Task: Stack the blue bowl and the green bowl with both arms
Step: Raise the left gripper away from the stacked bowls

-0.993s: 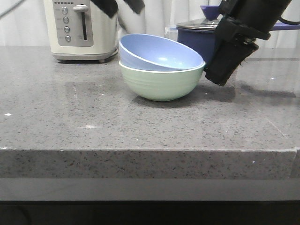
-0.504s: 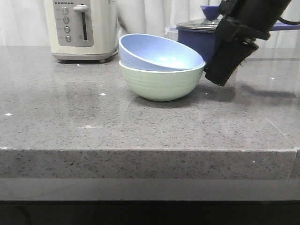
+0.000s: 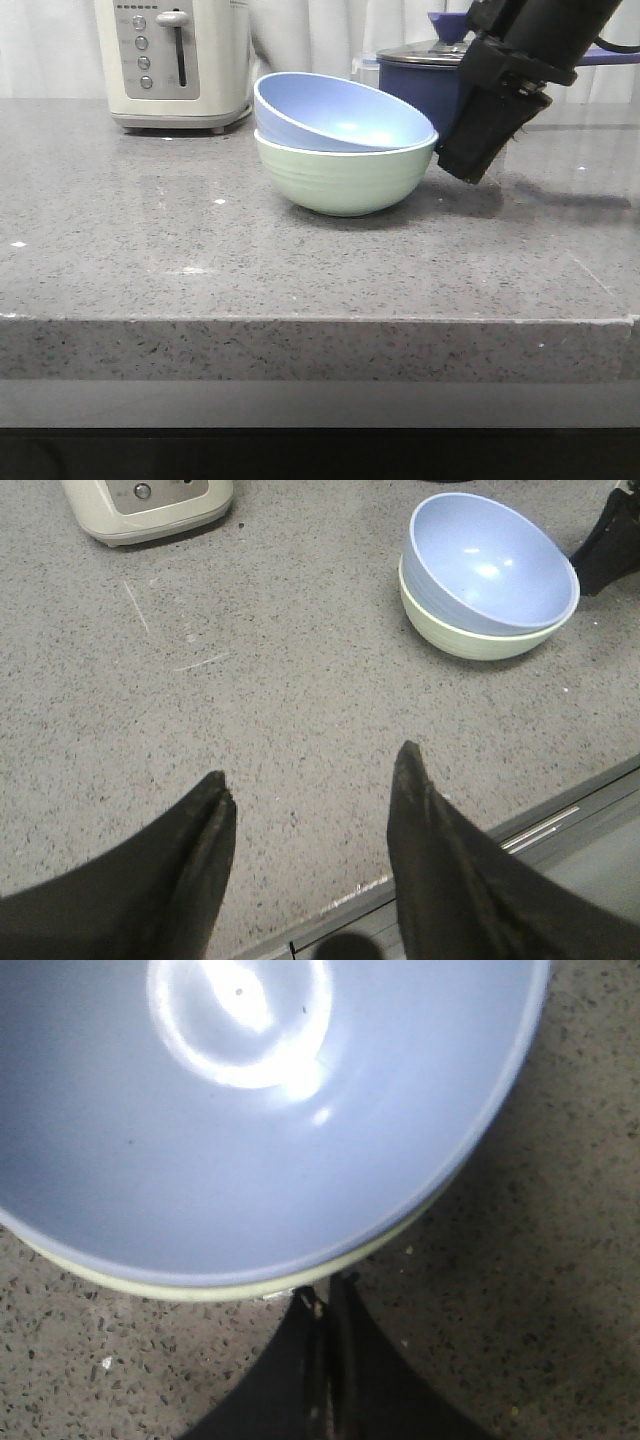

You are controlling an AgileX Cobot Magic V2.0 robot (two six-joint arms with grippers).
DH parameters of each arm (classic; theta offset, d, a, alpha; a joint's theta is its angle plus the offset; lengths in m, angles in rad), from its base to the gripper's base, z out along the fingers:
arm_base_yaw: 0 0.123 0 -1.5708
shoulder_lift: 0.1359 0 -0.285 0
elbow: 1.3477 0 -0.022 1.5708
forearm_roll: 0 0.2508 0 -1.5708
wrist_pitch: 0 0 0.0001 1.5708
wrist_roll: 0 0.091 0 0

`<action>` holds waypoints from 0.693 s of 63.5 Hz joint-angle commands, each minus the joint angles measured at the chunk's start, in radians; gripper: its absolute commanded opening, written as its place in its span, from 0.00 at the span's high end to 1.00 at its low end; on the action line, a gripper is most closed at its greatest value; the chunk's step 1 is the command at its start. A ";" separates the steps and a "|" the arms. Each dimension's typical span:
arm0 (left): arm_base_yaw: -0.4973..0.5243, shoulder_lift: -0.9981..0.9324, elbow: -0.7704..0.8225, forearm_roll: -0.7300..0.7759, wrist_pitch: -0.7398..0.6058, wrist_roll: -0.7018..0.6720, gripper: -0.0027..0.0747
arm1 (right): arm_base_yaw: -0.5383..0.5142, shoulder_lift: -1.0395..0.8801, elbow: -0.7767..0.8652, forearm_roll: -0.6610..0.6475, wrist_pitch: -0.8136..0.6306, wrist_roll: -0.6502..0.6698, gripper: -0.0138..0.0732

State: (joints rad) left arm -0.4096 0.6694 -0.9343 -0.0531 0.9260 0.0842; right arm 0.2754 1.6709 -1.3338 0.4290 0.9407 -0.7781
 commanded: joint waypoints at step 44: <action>0.004 -0.110 0.072 -0.011 -0.122 -0.010 0.51 | -0.002 -0.041 -0.024 0.033 0.000 -0.006 0.91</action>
State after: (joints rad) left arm -0.4096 0.5571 -0.8408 -0.0549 0.8862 0.0842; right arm 0.2754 1.6709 -1.3338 0.4290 0.9545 -0.7781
